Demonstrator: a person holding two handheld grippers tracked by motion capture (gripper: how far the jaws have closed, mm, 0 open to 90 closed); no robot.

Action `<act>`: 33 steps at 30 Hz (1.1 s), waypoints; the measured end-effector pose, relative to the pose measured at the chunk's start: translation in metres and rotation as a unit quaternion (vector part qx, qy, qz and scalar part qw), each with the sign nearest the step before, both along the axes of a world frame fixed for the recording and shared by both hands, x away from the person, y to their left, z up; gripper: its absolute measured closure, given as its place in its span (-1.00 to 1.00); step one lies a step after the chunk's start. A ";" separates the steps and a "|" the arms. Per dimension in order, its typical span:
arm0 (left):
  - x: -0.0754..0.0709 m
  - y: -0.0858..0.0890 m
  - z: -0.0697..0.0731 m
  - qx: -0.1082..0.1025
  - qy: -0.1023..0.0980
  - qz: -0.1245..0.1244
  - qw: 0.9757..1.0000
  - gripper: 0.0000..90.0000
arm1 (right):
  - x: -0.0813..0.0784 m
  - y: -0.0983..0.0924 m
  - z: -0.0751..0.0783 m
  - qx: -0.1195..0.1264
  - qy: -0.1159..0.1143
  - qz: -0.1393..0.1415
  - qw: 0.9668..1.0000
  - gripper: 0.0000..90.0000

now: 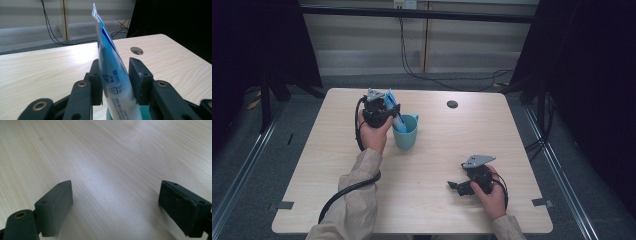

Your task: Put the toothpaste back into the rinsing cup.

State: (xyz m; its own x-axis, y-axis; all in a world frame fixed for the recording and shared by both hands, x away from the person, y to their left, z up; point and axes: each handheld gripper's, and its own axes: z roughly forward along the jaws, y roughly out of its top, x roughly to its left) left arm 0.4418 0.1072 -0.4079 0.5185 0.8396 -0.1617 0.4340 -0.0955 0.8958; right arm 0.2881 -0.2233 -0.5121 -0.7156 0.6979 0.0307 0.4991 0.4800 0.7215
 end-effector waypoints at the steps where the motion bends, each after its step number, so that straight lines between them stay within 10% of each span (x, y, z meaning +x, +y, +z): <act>1: 0.000 0.000 0.000 -0.003 -0.001 0.002 1.000 0.46 | 0.000 0.000 0.000 0.000 0.000 0.000 1.000 -0.74; 33: 0.000 0.010 -0.011 -0.026 0.034 0.000 0.999 -0.33 | 0.000 0.000 0.000 0.000 0.000 0.001 1.000 -0.74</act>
State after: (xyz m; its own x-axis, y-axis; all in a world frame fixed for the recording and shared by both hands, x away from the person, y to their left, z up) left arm 0.4417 0.1171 -0.4193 0.5050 0.8288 -0.2410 0.4946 -0.0490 0.8677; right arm 0.2880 -0.2232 -0.5121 -0.7170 0.6964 0.0308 0.4983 0.4810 0.7214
